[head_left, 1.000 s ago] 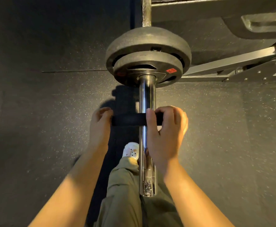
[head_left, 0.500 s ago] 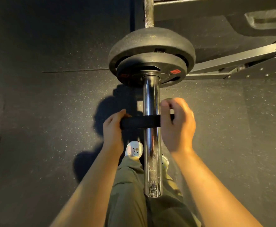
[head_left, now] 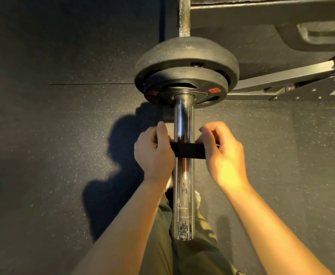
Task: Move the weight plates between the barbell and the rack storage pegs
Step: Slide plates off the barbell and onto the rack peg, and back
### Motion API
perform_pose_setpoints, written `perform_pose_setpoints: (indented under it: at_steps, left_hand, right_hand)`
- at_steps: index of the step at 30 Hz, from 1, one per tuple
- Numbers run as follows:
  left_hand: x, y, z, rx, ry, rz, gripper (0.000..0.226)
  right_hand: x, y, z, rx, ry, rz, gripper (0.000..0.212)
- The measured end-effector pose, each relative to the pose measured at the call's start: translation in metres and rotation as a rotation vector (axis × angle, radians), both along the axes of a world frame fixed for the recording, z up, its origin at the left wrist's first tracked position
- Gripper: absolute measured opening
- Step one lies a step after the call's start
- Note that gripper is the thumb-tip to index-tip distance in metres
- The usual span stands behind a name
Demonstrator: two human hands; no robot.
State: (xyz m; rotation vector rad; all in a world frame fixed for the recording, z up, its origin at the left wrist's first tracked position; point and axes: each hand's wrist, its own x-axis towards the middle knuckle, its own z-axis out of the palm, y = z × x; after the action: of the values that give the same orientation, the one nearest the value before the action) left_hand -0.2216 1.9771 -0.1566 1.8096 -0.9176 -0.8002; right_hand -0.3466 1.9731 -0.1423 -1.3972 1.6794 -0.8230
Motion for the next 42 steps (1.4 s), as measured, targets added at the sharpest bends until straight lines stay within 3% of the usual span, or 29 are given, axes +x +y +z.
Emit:
perform_pose_setpoints:
  at_steps: [5,9,11,13,16,19,23,28,31,33,35,37,39,42]
  left_hand:
    - [0.028,0.002,-0.022,0.126,0.334,0.058,0.043]
    - [0.046,0.002,-0.039,0.271,0.636,0.064,0.046]
    - [0.052,0.004,-0.043,0.301,0.661,0.006,0.044]
    - [0.057,0.009,-0.039,0.266,0.526,-0.104,0.043]
    - [0.046,0.018,-0.019,0.064,0.221,-0.261,0.041]
    - [0.02,0.025,-0.003,0.015,0.077,-0.247,0.032]
    - [0.01,0.02,-0.005,-0.001,-0.026,-0.135,0.028]
    - [0.0,0.026,0.001,-0.102,-0.375,-0.371,0.031]
    - [-0.007,0.023,0.001,-0.181,-0.505,-0.334,0.031]
    - [-0.005,0.026,0.0,-0.149,-0.452,-0.295,0.033]
    - [0.004,0.03,-0.002,-0.052,-0.263,-0.279,0.032]
    - [0.019,0.032,-0.008,0.033,0.061,-0.252,0.031]
    - [0.036,0.038,-0.018,0.117,0.332,-0.188,0.031]
    - [0.054,0.056,-0.039,0.23,0.465,-0.068,0.027]
  right_hand:
    - [-0.033,-0.007,-0.026,0.321,-0.131,-0.222,0.034]
    - [-0.019,0.001,-0.024,0.267,-0.164,-0.227,0.04]
    - [-0.011,0.01,-0.022,0.191,-0.111,-0.194,0.043]
    - [-0.009,0.016,-0.018,0.158,-0.062,-0.173,0.042]
    - [-0.008,0.015,-0.016,0.161,-0.041,-0.187,0.042]
    - [-0.008,0.013,-0.016,0.146,-0.059,-0.177,0.044]
    - [-0.014,0.009,-0.016,0.214,-0.238,-0.192,0.038]
    - [-0.03,0.013,-0.032,0.444,-0.491,-0.274,0.032]
    - [-0.034,0.023,-0.043,0.494,-0.539,-0.298,0.035]
    - [-0.03,0.022,-0.039,0.474,-0.485,-0.322,0.04]
    - [-0.023,0.019,-0.027,0.423,-0.36,-0.327,0.041]
    - [-0.013,0.022,-0.017,0.336,-0.12,-0.257,0.042]
    - [0.004,0.031,-0.008,0.102,0.214,-0.126,0.045]
    - [0.034,0.04,0.005,-0.081,0.612,0.058,0.044]
